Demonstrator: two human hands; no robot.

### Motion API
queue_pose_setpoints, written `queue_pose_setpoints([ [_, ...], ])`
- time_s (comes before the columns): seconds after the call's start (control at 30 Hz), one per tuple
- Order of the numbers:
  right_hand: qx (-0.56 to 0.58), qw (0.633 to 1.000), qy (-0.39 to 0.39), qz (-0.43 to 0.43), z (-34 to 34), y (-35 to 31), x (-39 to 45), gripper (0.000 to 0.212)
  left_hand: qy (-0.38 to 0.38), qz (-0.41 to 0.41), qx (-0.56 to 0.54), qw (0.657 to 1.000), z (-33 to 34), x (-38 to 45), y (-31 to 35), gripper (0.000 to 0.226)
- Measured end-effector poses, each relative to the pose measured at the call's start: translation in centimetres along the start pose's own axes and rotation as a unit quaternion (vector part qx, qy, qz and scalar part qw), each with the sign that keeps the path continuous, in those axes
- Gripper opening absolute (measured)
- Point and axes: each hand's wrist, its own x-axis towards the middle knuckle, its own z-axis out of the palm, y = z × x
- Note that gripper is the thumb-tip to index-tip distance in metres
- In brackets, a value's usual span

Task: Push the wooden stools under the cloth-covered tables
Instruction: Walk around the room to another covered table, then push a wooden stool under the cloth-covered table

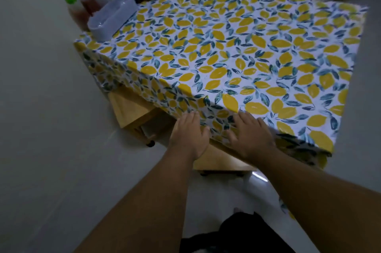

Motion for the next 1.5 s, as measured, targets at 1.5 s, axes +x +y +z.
queue_pose_setpoints([
  [1.5,0.024,0.945,0.116,0.304,33.6,7.3,10.5,0.086,0.011,0.182,0.208,0.961,33.0,20.5,-8.6,0.082],
])
